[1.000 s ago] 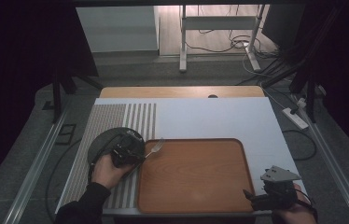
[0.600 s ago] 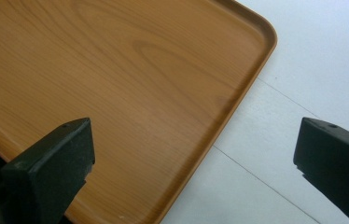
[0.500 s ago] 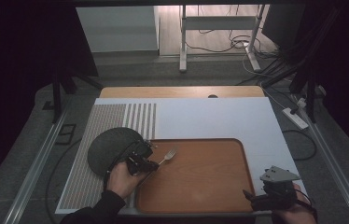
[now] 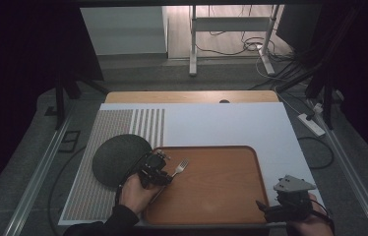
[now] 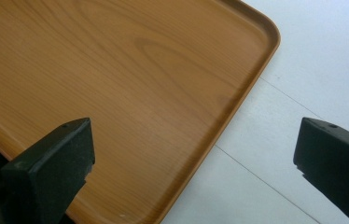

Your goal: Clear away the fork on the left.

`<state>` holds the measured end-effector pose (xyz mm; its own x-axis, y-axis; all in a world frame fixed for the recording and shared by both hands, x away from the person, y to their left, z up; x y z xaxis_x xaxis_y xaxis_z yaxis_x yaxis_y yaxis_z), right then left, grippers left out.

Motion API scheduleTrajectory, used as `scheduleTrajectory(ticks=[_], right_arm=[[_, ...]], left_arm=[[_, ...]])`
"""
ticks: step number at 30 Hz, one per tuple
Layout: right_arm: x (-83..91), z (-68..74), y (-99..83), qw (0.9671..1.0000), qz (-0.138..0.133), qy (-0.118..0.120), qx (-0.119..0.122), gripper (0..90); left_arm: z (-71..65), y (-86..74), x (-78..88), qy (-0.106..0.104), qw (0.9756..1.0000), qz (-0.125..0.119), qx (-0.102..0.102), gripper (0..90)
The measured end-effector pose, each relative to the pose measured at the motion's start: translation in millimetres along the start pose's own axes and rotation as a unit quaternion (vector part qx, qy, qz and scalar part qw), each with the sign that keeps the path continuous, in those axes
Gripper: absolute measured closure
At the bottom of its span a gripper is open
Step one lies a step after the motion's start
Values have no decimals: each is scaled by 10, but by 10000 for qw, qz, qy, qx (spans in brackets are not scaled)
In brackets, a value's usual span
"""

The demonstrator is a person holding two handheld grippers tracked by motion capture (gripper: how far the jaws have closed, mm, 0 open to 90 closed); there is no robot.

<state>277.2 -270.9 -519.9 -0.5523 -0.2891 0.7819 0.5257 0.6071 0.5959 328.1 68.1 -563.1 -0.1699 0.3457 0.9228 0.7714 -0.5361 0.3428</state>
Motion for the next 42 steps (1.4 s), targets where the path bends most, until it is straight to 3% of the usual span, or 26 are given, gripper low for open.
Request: scheduleTrajectory(ticks=[2,4,6,10,16,19,23,28,32,37,42], right_arm=[[-2,1,-1,10000,12,9,3,0],[-6,3,-1,10000,18,12,-4,0],[-8,5,-3,10000,38,6,10,0],[-10,7,-3,10000,44,-1,43,0],[-8,6,-6,10000,51,0,37,0],[-6,8,-5,10000,42,2,43,0],[-6,6,-1,10000,31,10,32,0],[-13,9,4,10000,31,27,48,0],[-12,7,5,10000,29,29,41,0],[-10,6,5,10000,19,23,43,0],[-8,-3,6,10000,-1,36,-8,0]], left_arm=[[-23,48,17,-56,9998,-102,-149,764],[-77,88,-22,-139,9994,-42,-306,828],[-140,126,-96,-209,9985,55,-507,861],[-186,180,-248,-166,9978,225,-600,880],[-33,194,-247,-105,9995,101,-274,887],[102,168,-218,52,9999,79,-35,887],[274,107,-171,142,9995,97,247,887],[411,17,-118,219,9986,151,455,876],[449,-15,-103,86,9985,128,526,843],[402,7,-87,-63,9990,50,435,778],[362,53,-25,0,9996,-159,224,585]])
Point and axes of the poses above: each handheld gripper's, and its own axes: x roughly backward along the jaws, y roughly out of its top, z roughly to its left, the point moved 8 cm from there along -x, roughly forward along the jaws, and after that the axes turned 5 degrees about z, right-handed, at the moved point
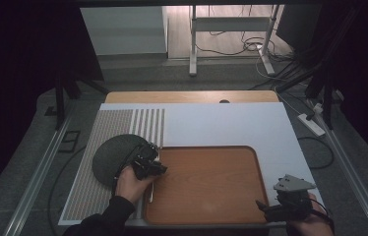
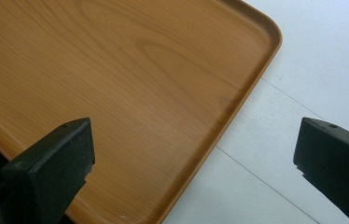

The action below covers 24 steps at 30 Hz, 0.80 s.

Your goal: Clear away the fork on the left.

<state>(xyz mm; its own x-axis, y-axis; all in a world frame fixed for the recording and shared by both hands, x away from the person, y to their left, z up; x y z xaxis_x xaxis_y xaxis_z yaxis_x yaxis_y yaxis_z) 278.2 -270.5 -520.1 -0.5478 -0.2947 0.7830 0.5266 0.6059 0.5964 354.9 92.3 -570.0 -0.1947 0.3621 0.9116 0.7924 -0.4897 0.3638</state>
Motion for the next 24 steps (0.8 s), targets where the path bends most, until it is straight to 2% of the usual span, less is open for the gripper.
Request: scheduleTrajectory(ticks=[4,6,9,17,20,21,22,24], right_arm=[[-1,6,-1,10000,14,4,19,0],[-1,5,-1,10000,13,5,12,0],[0,2,0,10000,9,-2,5,0],[0,2,-1,10000,8,1,4,0],[0,2,0,10000,6,3,5,0],[0,2,0,10000,7,3,2,0],[0,2,0,10000,7,3,2,0],[0,1,-1,10000,10,2,1,0]], left_arm=[[-39,5,41,-160,9997,-97,-171,442],[-47,0,62,-158,9993,-136,-300,384],[-35,-7,89,-143,9988,-269,-381,286],[-10,-56,156,-523,9973,-407,-312,148],[5,-72,170,-603,9965,-498,-298,72],[20,-79,174,-604,9957,-600,-374,50],[20,-79,174,-604,9957,-600,-374,30],[33,-92,179,-615,9952,-643,-404,26]])
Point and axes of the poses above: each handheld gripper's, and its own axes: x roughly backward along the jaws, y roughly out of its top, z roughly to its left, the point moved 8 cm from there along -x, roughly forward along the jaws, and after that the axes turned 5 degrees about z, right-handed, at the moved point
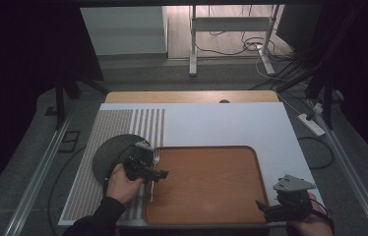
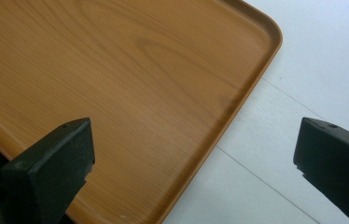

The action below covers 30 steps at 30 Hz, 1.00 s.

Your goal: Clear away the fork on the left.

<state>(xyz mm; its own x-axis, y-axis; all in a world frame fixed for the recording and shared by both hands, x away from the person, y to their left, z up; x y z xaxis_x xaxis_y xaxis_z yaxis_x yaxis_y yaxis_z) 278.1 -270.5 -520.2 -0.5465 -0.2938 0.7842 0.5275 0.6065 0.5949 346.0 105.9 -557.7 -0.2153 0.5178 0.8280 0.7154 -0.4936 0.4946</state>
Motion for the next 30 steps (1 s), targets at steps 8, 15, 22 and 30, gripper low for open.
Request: scheduleTrajectory(ticks=[8,15,22,30], right_arm=[[0,0,0,10000,3,0,-7,0],[-1,1,3,10000,2,2,-11,0],[-1,-1,3,10000,5,9,-22,0],[-1,-3,1,10000,12,16,-51,0]], left_arm=[[36,-52,82,-6,9998,-186,-16,0],[27,-134,126,-12,9998,-165,-88,0],[-8,-196,178,-8,9997,-189,-169,0],[-22,-311,291,19,9994,-340,-112,0]])
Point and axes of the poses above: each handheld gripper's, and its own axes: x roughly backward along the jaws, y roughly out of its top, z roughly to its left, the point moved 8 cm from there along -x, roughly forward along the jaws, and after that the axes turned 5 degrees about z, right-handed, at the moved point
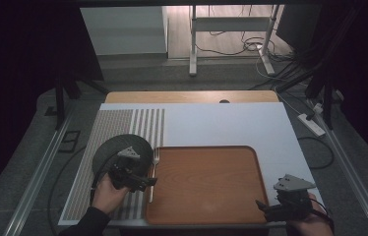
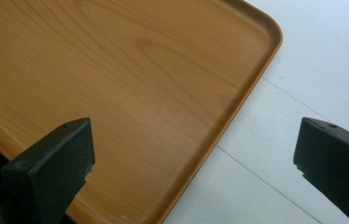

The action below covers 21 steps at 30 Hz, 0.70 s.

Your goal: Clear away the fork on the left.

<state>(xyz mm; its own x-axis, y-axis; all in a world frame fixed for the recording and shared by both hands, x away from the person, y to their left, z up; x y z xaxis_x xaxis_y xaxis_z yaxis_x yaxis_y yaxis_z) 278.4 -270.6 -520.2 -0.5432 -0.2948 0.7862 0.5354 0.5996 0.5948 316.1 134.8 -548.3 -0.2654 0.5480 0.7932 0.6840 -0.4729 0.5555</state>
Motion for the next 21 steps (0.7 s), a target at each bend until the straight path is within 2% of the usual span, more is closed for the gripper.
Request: scheduleTrajectory(ticks=[9,21], right_arm=[[0,-1,1,10000,-9,2,-3,0],[2,-4,1,10000,-10,2,-17,0]], left_arm=[[11,-192,117,109,9998,-33,165,0],[17,-390,279,204,9988,-240,362,0]])
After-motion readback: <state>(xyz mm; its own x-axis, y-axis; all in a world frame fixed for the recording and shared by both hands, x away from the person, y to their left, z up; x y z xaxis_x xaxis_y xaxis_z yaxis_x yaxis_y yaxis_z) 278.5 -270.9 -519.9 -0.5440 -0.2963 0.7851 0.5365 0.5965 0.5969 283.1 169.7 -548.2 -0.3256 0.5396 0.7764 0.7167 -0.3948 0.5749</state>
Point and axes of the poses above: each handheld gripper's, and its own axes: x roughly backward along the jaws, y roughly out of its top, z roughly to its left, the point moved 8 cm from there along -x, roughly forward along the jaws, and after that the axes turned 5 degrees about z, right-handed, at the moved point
